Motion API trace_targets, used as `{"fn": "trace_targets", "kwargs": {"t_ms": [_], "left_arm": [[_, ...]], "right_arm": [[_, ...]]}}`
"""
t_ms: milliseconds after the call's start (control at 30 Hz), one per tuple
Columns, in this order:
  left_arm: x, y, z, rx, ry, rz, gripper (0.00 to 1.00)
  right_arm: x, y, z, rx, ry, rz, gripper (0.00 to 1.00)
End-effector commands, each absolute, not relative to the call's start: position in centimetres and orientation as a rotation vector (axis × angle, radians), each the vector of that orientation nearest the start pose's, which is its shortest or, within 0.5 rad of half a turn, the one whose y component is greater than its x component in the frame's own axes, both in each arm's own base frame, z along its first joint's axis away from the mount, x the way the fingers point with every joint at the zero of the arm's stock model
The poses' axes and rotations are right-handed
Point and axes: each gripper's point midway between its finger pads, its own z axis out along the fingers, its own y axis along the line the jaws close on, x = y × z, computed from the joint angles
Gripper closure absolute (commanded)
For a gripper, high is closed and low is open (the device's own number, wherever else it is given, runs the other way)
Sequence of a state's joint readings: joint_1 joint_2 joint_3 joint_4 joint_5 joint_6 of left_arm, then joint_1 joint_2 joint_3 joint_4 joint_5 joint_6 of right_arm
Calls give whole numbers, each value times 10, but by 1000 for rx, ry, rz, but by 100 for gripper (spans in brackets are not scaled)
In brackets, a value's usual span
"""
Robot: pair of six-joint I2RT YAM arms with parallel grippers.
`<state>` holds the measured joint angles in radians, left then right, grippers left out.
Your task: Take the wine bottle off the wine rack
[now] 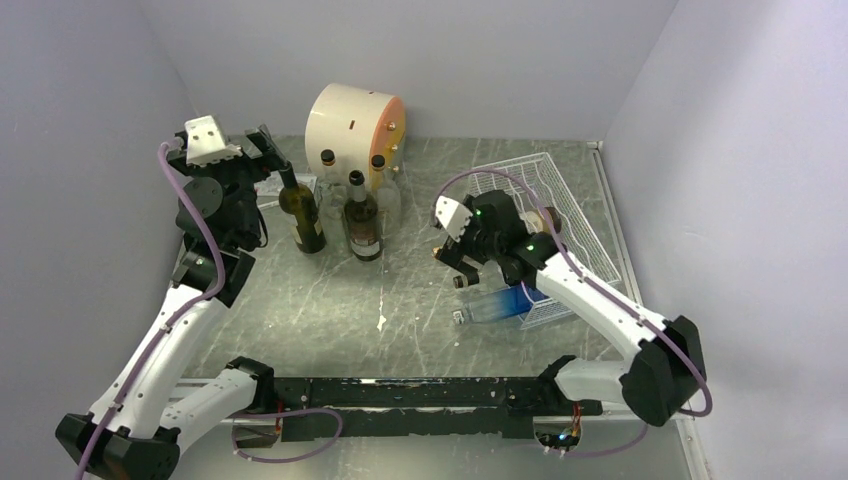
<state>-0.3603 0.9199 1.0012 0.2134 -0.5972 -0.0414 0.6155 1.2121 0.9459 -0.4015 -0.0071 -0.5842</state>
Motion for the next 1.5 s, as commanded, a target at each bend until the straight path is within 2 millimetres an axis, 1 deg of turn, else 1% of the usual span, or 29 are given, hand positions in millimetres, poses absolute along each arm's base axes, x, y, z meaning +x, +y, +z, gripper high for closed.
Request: {"fn": "trace_targets", "kwargs": {"t_ms": [0,33,67,167,233,267,300,433,500,667,767,833,933,1033,1100,1300,1400,1467], "left_arm": [[332,-17,441,-323,1258,21,2],[330,-15,442,-329,1246,24,2],[328,-13,443,-338,1237,25,2],[325,-11,446,-339,1231,23,2],[323,-10,449,-340,1220,22,2],[323,-8,448,-345,1213,28,2],[323,-7,445,-350,1213,34,2],[326,-7,443,-349,1224,43,2],[325,-8,443,-349,1225,39,2],[328,-11,441,-341,1233,26,2],[327,-10,442,-346,1227,28,2],[325,-10,442,-346,1223,24,2],[326,-9,441,-349,1225,30,2],[328,-10,441,-345,1233,32,2],[327,-10,442,-344,1230,29,2],[327,-10,442,-346,1229,30,2],[328,-10,441,-341,1233,30,2],[329,-10,440,-342,1234,35,2]], "right_arm": [[307,193,169,-1425,1806,2,2],[312,195,169,-1454,1805,-13,3],[315,198,164,-1499,1812,-16,7],[323,202,140,-1599,1856,-51,22],[329,206,129,-1619,1855,-62,32],[331,207,122,-1638,1850,-75,36],[333,206,115,-1657,1849,-97,37],[347,201,97,-1709,1867,-203,39],[347,198,83,-1771,1885,-234,41],[344,202,60,-1876,1867,-305,43],[347,207,49,-1905,1846,-372,44],[349,208,40,-1923,1838,-430,47],[357,204,28,-1920,1838,-526,50],[364,198,22,-1911,1829,-604,50],[368,193,24,-1903,1799,-659,47],[375,190,19,-1930,1750,-688,40],[382,190,17,-1922,1741,-695,40],[386,191,17,-1907,1725,-702,41]]}}
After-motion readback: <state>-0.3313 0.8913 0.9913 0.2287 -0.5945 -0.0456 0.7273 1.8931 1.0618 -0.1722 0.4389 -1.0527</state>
